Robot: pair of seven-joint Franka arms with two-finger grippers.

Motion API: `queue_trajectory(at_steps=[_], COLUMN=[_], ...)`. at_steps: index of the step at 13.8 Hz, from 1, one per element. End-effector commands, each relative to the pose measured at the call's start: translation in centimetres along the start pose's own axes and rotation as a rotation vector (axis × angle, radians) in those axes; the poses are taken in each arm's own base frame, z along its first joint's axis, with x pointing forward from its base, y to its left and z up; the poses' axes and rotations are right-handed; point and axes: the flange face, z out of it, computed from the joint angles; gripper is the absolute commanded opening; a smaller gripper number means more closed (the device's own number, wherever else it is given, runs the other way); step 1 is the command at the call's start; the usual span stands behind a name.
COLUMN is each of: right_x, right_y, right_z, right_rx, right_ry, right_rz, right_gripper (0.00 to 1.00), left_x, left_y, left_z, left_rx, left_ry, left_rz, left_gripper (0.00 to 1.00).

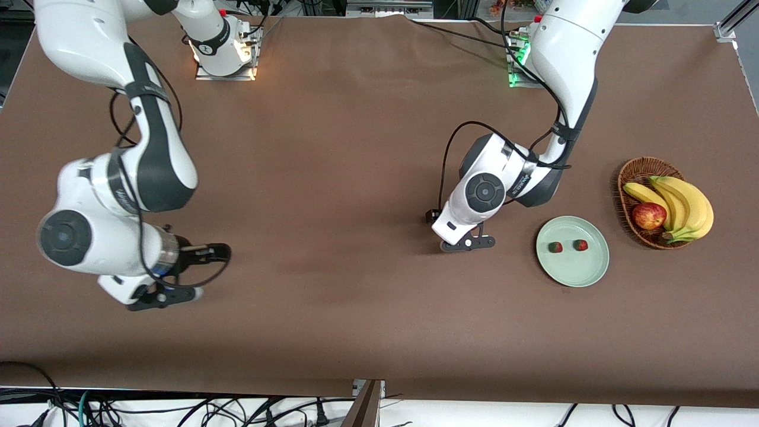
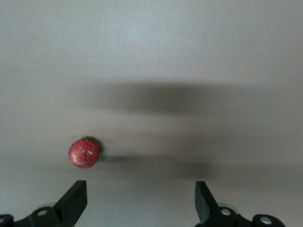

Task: Collect all strawberries into plate
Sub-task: 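Grasp the strawberry with the left gripper while the right gripper retracts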

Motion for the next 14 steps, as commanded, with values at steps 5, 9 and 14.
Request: queue_trajectory(at_steps=[5, 9, 14], right_x=[-5.6, -11.6, -17.2], right_y=[6.1, 8.3, 8.5], right_z=[-9.8, -13.2, -14.6], right_rx=[-0.095, -0.093, -0.094], right_ry=[0.055, 0.046, 0.008], right_rz=[0.068, 0.095, 0.122], right_gripper=[1.0, 1.0, 1.0], left_x=[-0.1, 0.9, 1.2], left_y=[-2.6, -4.0, -4.5], left_z=[1.8, 2.6, 3.7], left_rx=[0.155, 0.146, 0.146], left_ry=[0.064, 0.11, 0.102], left_rz=[0.068, 0.073, 0.075], left_gripper=[0.95, 0.83, 0.32])
